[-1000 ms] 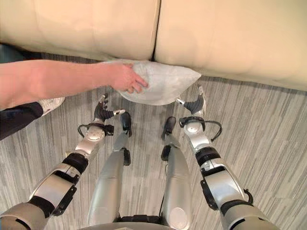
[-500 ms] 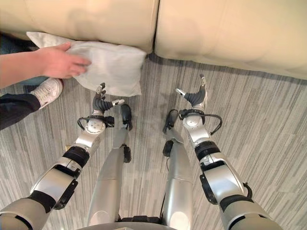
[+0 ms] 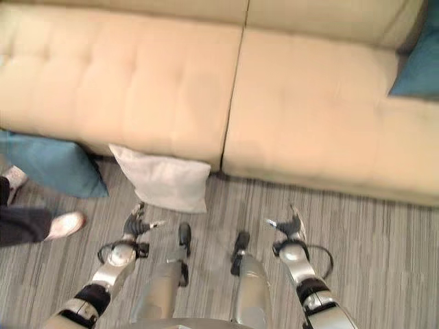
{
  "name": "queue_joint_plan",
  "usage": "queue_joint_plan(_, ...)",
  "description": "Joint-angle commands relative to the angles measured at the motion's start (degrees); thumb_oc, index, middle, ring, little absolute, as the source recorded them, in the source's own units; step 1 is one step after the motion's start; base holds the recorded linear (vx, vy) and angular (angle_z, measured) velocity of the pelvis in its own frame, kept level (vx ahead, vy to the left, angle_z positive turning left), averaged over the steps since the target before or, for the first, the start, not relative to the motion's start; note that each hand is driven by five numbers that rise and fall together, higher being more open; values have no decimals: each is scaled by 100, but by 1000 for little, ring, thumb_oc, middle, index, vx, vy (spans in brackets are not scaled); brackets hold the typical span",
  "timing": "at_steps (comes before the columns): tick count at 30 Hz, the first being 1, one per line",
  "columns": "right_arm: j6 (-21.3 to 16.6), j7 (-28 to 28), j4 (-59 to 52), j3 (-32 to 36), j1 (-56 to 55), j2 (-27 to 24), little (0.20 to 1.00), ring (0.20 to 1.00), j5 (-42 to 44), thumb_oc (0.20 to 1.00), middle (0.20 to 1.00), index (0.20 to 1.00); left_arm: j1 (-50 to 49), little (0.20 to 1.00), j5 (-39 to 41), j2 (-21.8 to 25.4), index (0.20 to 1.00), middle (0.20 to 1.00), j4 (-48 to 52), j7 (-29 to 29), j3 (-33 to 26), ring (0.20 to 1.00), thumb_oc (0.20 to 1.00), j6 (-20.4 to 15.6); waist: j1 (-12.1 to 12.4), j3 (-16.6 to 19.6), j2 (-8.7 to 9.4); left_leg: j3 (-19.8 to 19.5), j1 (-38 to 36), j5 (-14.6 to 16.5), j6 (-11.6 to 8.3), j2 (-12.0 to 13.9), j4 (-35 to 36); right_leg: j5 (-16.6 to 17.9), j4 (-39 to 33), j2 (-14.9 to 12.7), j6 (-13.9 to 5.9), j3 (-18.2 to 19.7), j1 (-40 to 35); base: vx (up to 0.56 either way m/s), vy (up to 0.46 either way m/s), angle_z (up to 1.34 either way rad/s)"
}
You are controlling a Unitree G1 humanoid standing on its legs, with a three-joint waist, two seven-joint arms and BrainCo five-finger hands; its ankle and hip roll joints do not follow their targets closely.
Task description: Pick up all the scattered cushions and arrange them neatly on the sofa.
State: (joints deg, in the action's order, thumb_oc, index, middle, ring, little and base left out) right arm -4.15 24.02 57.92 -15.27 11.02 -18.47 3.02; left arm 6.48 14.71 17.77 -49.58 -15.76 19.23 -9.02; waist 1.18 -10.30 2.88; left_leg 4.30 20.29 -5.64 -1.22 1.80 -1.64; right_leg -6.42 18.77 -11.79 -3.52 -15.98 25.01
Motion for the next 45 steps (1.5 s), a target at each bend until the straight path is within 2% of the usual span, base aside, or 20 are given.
queue_joint_plan(1, 92, -263, 44, 25, 362, -67, 1000, 1000, -285, 1000, 1000, 1000, 503, 1000, -365, -8, 1000, 1000, -248, 240, -292, 1000, 1000, 59, 39, -426, 159, -325, -272, 622, -170, -180, -47, 965, -1593, 149, -408, 81, -749, 86, -24, 0)
queue_joint_plan(7, 122, -538, 830, 242, -114, -31, 1000, 1000, -561, 1000, 1000, 1000, -5, 1000, -836, -38, 1000, 1000, -1354, 458, -667, 1000, 1000, 243, 31, -39, 116, -326, -1040, 702, -192, -106, 78, 729, -1832, 367, -363, 50, -1634, 110, -76, 4)
queue_joint_plan(9, 93, -622, 1139, 359, -349, 6, 1000, 1000, -577, 1000, 1000, 1000, -223, 1000, -1132, -89, 1000, 1000, -1796, 526, -746, 1000, 1000, 328, 13, 31, 135, -365, -1181, 930, -258, -69, -432, 564, -1998, 512, -258, 122, -2098, 146, -152, 46)
queue_joint_plan(11, 108, -689, 1325, 297, -388, -23, 1000, 1000, -652, 1000, 1000, 1000, -270, 1000, -1152, -203, 1000, 1000, -1968, 602, -759, 1000, 1000, 329, 61, 23, 153, -763, -1257, 1090, -289, -112, -717, 484, -1996, 570, -211, 239, -2347, 79, 75, 19)
queue_joint_plan(15, 186, -782, 1469, 343, -400, 34, 1000, 1000, -701, 1000, 1000, 1000, -258, 1000, -1171, -254, 1000, 1000, -1939, 657, -720, 1000, 1000, 345, 46, 192, 153, -624, -1424, 977, -266, 48, -289, 541, -1984, 473, -287, 190, -2376, 58, 190, -8)
queue_joint_plan(16, 272, -839, 1524, 377, -411, 79, 1000, 1000, -774, 1000, 1000, 1000, -303, 1000, -1238, -293, 1000, 1000, -1927, 671, -702, 1000, 1000, 359, 29, 279, 147, -617, -1611, 1013, -194, -51, -172, 567, -1917, 366, -369, 240, -2426, 127, 269, 8)
queue_joint_plan(22, 359, -870, 1458, 265, -328, 149, 1000, 1000, -914, 1000, 1000, 1000, -257, 1000, -1306, -219, 1000, 1000, -1829, 695, -674, 1000, 1000, 318, 113, 168, 141, -447, -1712, 1125, 54, -293, -122, 701, -1423, 20, -602, 415, -2106, -6, 269, -27)
queue_joint_plan(25, 350, -867, 1380, 143, -188, 202, 1000, 1000, -945, 1000, 1000, 1000, -190, 1000, -1289, -75, 1000, 1000, -1776, 664, -719, 1000, 1000, 280, 223, 13, 103, -301, -1744, 1044, 155, -288, 17, 737, -901, -119, -590, 71, -1751, -80, 201, -66)
queue_joint_plan(26, 321, -862, 1358, 140, -192, 209, 1000, 1000, -903, 1000, 1000, 1000, -189, 1000, -1271, -26, 1000, 1000, -1769, 659, -743, 1000, 1000, 279, 223, 10, 118, -305, -1745, 998, 163, -302, 61, 655, -818, -12, -530, 18, -1742, -8, 169, -73)
queue_joint_plan(27, 262, -856, 1309, 107, -236, 198, 1000, 1000, -769, 1000, 1000, 1000, -226, 1000, -1242, 37, 1000, 1000, -1729, 643, -802, 1000, 1000, 263, 193, 45, 151, -287, -1774, 913, 220, -435, 184, 424, -767, 535, -434, 84, -1685, 26, 132, -47)
queue_joint_plan(28, 269, -855, 1320, 78, -250, 202, 1000, 1000, -785, 1000, 1000, 1000, -290, 1000, -1256, 17, 1000, 1000, -1782, 658, -830, 1000, 1000, 265, 242, 60, 143, -231, -1821, 894, 197, -463, 293, 293, -861, 660, -326, -70, -1739, 86, 60, -3)
queue_joint_plan(29, 228, -836, 1352, 155, -321, 165, 1000, 1000, -714, 1000, 1000, 1000, -309, 1000, -1354, -44, 1000, 1000, -1828, 684, -791, 1000, 1000, 262, 168, 98, 169, -284, -1769, 931, 140, -546, 206, 299, -1386, 852, -254, 275, -1959, 94, -65, 16)
queue_joint_plan(32, 178, -786, 1316, 265, -370, 36, 1000, 1000, -523, 1000, 1000, 1000, -256, 1000, -1274, -173, 1000, 1000, -1752, 729, -748, 1000, 1000, 268, 94, -27, 151, -355, -1223, 1276, -65, -647, -984, 498, -1813, 798, -182, 391, -2132, 23, -23, 74)
queue_joint_plan(33, 182, -795, 1328, 257, -361, 23, 1000, 1000, -520, 1000, 1000, 1000, -258, 1000, -1253, -194, 1000, 1000, -1759, 738, -747, 1000, 1000, 270, 88, -35, 154, -402, -1149, 1312, -87, -616, -1105, 494, -1862, 790, -167, 398, -2181, 23, 63, 19)
queue_joint_plan(35, 191, -796, 1340, 216, -356, 25, 1000, 1000, -552, 1000, 1000, 1000, -252, 1000, -1235, -199, 1000, 1000, -1769, 712, -750, 1000, 1000, 296, 108, -19, 212, -373, -1031, 1250, -128, -269, -1091, 470, -1923, 717, -178, 410, -2287, 63, 103, 13)
queue_joint_plan(37, 216, -808, 1338, 190, -345, 47, 1000, 1000, -548, 1000, 1000, 1000, -209, 1000, -1157, -174, 1000, 1000, -1748, 663, -711, 1000, 1000, 318, 116, 7, 241, -543, -961, 906, -193, 140, -725, 348, -1818, 662, -168, 404, -2252, 65, 167, 18)
queue_joint_plan(40, 242, -817, 1312, 221, -346, 30, 1000, 1000, -564, 1000, 1000, 1000, -199, 1000, -1125, -185, 1000, 1000, -1720, 657, -679, 1000, 1000, 333, 112, 12, 190, -602, -1004, 754, -280, 324, -530, 261, -1718, 568, -170, 382, -2290, 80, 288, -14)
queue_joint_plan(42, 239, -842, 1333, 271, -377, 46, 1000, 1000, -591, 1000, 1000, 1000, -218, 1000, -1192, -212, 1000, 1000, -1753, 665, -665, 1000, 1000, 339, 92, 72, 129, -705, -1206, 771, -324, 309, -288, 256, -1690, 514, -209, 348, -2356, 117, 425, -22)
queue_joint_plan(43, 259, -881, 1252, 262, -352, 151, 1000, 1000, -649, 1000, 1000, 1000, -182, 1000, -1305, -133, 1000, 1000, -1735, 682, -632, 1000, 1000, 331, 77, 102, 193, -654, -1392, 961, -195, 19, -295, 415, -1529, 195, -389, 471, -2296, 38, 583, 0)
queue_joint_plan(45, 311, -874, 1083, 172, -194, 241, 1000, 1000, -663, 1000, 1000, 1000, -113, 1000, -1216, 59, 1000, 1000, -1637, 644, -711, 1000, 1000, 308, 189, -111, 208, -402, -1380, 1094, 38, -116, -398, 541, -770, -63, -493, 511, -1747, -130, 597, -30)
